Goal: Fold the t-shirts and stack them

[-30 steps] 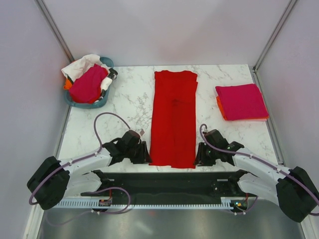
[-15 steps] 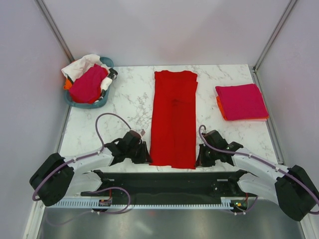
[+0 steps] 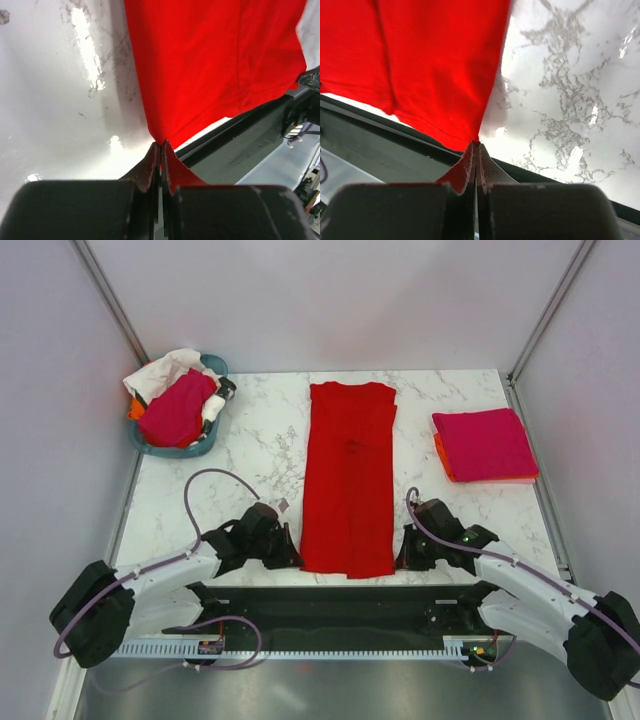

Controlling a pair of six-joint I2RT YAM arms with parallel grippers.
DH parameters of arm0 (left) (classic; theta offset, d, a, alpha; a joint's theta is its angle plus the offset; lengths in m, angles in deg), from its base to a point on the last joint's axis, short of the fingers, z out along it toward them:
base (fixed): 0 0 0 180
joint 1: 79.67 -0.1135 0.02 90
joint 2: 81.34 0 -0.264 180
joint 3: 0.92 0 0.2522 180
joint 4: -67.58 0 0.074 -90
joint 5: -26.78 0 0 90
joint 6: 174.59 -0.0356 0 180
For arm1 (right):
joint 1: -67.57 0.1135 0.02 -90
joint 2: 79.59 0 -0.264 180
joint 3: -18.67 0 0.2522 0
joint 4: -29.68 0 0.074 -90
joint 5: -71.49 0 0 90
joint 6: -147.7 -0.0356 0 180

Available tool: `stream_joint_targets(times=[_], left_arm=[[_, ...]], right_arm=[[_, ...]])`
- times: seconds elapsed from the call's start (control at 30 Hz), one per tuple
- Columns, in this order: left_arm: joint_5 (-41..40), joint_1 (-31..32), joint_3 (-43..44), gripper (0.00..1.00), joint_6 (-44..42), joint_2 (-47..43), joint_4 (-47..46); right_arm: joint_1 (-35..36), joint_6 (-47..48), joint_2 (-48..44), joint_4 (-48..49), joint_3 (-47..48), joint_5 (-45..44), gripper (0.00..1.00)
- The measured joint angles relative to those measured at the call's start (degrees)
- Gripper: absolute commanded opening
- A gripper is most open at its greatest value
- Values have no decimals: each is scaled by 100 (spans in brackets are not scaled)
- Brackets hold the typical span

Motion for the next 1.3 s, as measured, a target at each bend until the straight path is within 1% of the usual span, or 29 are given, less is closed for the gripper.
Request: stream_joint_targets(times=[0.1,0.17,0.3,0.37,0.53,0.7,0.87,1.1,1.3], left_arm=[[59,-59,101,2,50,-278,118],[92,-151,197,2,63,-308,127],[216,-474,612,2,68,-258,133],[262,-671,911,2,66,-105,120],[407,-1200,1681,2,61,616,20],[507,-1526,2411,2,37,1416,-13],[535,-1823,3185,2,-42,2225,-74],[564,-2059,4074,2,-120,3217,-92],[623,-2186,4793,2,-120,4076,-98]], right_arm=[[0,-2,-247,-114,280,-203,0],[0,-2,-308,-122,452,-352,0],[0,4,-173,-101,868,-699,0],[-7,26,61,-42,1130,-868,0],[-195,212,857,190,1869,-1207,0],[-754,479,1792,474,2599,-1233,0],[-1246,662,2535,688,3036,-1167,0],[-1508,787,3574,817,3921,-1198,0],[-1657,789,4363,918,4444,-1340,0]])
